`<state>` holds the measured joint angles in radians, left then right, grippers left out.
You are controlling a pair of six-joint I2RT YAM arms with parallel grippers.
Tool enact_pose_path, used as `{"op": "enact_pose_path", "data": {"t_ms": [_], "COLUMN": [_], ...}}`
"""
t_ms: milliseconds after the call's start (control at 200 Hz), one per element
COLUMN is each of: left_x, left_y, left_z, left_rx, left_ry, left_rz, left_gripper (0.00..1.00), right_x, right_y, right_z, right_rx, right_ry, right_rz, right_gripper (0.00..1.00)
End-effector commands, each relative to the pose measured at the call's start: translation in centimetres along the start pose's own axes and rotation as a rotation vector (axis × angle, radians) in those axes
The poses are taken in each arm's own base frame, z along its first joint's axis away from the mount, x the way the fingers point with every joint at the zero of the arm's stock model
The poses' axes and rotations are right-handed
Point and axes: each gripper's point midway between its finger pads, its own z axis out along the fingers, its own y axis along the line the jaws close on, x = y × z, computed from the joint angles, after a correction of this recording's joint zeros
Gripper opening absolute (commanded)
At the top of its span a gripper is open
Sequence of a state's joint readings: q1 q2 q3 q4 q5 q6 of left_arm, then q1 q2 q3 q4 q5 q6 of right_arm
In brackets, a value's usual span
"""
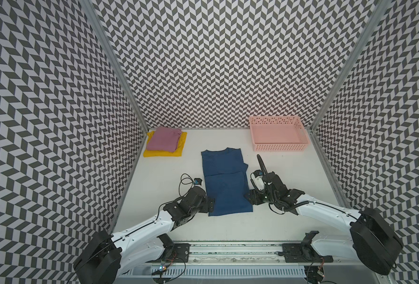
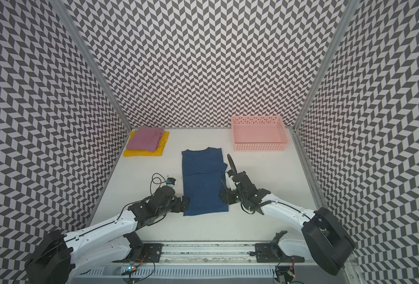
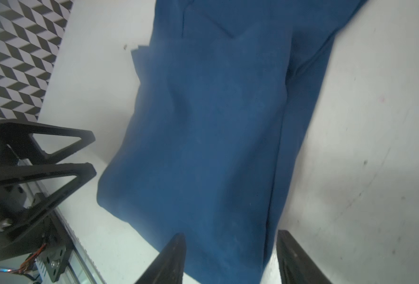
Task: Fold and stack t-shirts
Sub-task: Fold the T-shirt.
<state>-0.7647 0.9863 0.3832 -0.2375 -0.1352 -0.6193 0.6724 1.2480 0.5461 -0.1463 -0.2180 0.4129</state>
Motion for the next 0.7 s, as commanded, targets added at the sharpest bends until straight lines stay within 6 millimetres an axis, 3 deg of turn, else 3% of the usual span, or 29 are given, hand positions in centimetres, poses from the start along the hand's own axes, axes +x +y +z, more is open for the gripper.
{"op": "enact_pose_path", "data": {"t_ms": [0,195,331,591,696], "left_x": [2.5,5.1,6.5,6.0,5.8], "left_y": [-0.3,-1.8,-2.1,-2.0,-2.1], "left_z": [0.2,0.2,0.2,0.6,0.6], "left_rx": [0.028,0.051,0.017,0.016,0.02], "left_ry": [0.081,0.181,0.213,0.169,0.157], "left_rz": [-0.017,0.031,0.08,0.075,0.066], "left_gripper": [0.92,0.9,0.9,0.89,0.82], "right_x": [0.7,3.0,3.5,4.5,4.8], "right_y": [0.2,0.0,0.0,0.1,0.1], "right_z": [-0.5,-0.3,-0.4,0.4,0.6], "right_rx": [-0.011,-0.029,-0.031,-0.046,-0.054], "right_ry": [-0.006,0.053,0.05,0.08,0.087], "right_rz": [0.031,0.074,0.084,0.089,0.093], "right_gripper": [0.6,0.6,0.6,0.59,0.59]}}
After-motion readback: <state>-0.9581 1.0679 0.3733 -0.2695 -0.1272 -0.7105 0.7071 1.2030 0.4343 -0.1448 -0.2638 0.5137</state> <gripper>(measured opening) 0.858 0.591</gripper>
